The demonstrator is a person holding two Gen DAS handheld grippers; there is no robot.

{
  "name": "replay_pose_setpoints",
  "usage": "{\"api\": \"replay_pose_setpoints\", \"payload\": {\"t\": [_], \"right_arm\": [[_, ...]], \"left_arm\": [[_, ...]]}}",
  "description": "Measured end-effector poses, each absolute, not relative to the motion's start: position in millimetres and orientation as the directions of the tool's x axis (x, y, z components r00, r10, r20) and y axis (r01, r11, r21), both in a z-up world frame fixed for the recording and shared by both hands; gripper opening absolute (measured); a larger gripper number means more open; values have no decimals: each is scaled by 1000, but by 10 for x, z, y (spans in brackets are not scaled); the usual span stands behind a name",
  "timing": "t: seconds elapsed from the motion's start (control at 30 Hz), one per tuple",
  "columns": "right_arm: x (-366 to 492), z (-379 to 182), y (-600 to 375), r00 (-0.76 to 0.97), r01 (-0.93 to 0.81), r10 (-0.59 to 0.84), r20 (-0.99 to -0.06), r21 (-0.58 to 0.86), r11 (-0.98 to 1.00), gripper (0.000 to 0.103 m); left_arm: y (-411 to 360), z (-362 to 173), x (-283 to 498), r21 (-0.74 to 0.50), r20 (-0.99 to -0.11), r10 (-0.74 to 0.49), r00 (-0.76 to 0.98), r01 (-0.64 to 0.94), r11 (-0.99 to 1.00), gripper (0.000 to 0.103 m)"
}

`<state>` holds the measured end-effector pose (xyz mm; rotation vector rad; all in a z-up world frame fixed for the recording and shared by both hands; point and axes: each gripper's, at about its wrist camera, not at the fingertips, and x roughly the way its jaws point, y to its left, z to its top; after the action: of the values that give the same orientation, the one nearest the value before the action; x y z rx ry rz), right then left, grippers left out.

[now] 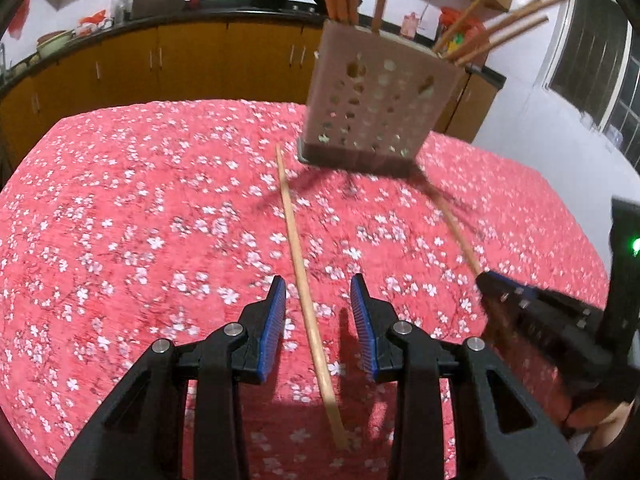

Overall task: Organize utensils
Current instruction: 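Close the left tool on a chopstick while the right tool grasps the last one, then lift the held chopsticks with both tools toward the holder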

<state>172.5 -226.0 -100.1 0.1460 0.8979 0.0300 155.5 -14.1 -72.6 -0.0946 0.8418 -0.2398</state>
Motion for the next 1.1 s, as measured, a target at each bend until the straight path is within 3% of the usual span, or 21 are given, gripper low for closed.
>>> {"api": "replay_pose_setpoints", "payload": {"t": [0.1,0.23,0.33,0.6,1.1], "right_arm": [[1720,-991,-2370,625,55,80,-777,147,988,8],[1705,-994,-2410,625,51,86,-776,151,987,8],[1707,-980,-2365,627,32,93,-773,145,989,8],[1871,-1006,-2310,632,18,79,-771,117,993,8],[2014,-1060,-2430,641,40,69,-764,123,992,8]], "left_arm": [[-215,-802,1585,-145,-750,-221,623,171,975,32],[-276,-884,1605,-93,-766,-175,618,163,982,14],[-255,-895,1633,-75,-769,-155,621,153,985,9],[156,-894,1872,-77,-765,-92,637,50,996,8],[341,-880,1872,-146,-759,-137,636,38,989,9]]}}
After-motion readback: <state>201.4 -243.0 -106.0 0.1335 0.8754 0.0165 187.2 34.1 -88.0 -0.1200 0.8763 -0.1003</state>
